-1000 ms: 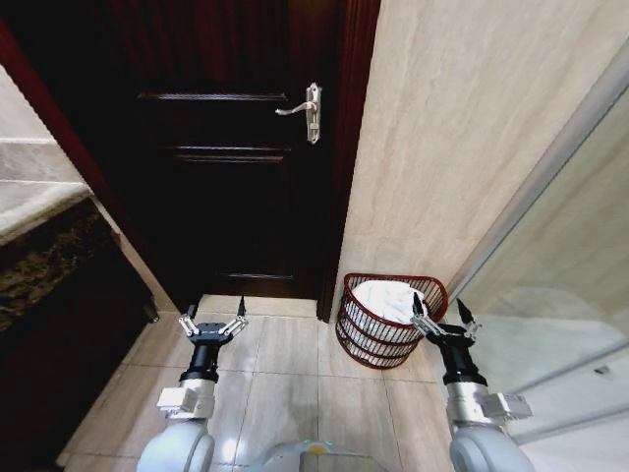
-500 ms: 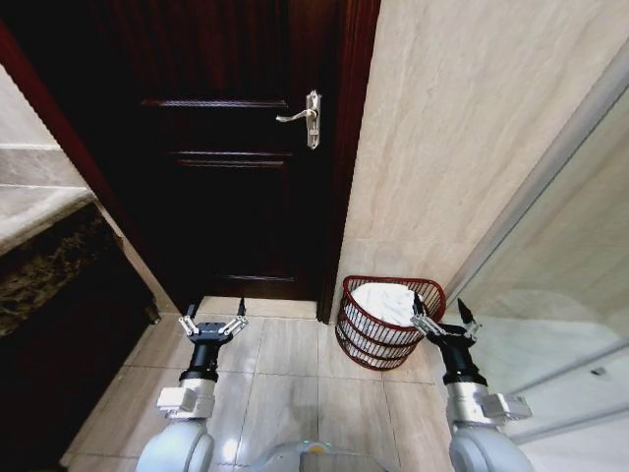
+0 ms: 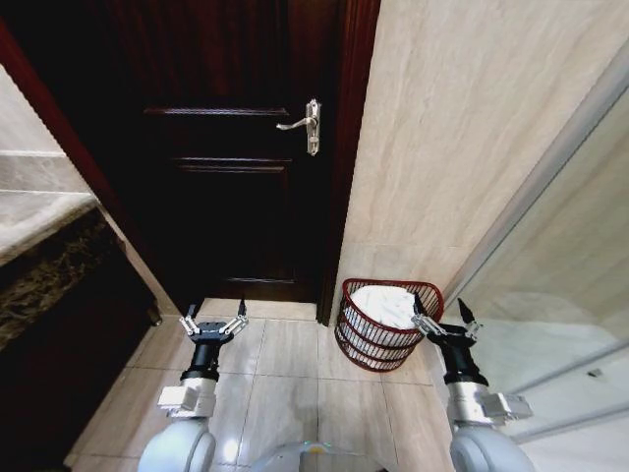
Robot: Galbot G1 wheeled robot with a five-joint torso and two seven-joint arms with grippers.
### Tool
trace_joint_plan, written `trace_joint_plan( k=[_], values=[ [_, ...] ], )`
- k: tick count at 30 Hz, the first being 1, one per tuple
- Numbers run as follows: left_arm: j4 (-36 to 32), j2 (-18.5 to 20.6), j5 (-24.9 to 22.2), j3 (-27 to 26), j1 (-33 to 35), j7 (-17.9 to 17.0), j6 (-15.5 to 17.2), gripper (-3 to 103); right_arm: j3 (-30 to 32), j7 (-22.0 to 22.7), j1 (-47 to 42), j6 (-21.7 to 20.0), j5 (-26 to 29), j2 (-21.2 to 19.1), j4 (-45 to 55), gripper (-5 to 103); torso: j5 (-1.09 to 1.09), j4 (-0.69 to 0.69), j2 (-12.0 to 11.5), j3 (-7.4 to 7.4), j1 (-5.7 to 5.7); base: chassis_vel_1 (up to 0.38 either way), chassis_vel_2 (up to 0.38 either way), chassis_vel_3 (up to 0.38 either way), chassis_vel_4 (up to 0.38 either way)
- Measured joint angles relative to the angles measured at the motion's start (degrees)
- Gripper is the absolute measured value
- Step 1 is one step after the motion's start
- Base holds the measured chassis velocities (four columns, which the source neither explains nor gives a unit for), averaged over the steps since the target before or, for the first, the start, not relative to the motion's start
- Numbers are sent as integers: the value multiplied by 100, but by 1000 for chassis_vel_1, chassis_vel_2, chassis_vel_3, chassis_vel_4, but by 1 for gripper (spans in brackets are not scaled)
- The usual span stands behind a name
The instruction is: Discard the used towel into the hamper.
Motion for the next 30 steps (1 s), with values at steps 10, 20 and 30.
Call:
trace_joint_plan(
  k=[10,20,30],
  values=[
    [17,-43,8,-7,12,1,-73,100,12,10,14,19,2,-18,-69,100,0,0,180,113,67,0,0,0,0],
    [12,-33,-16,-19,31,3,-95,100,-18,10,-13,38,-39,28,-42,100,0,0,348,215,133,0,0,0,0],
    [-32,23,-59,-37,34,2,-82,100,-56,76,-9,14,-94,51,9,100,0,0,526,327,198,0,0,0,0]
  ],
)
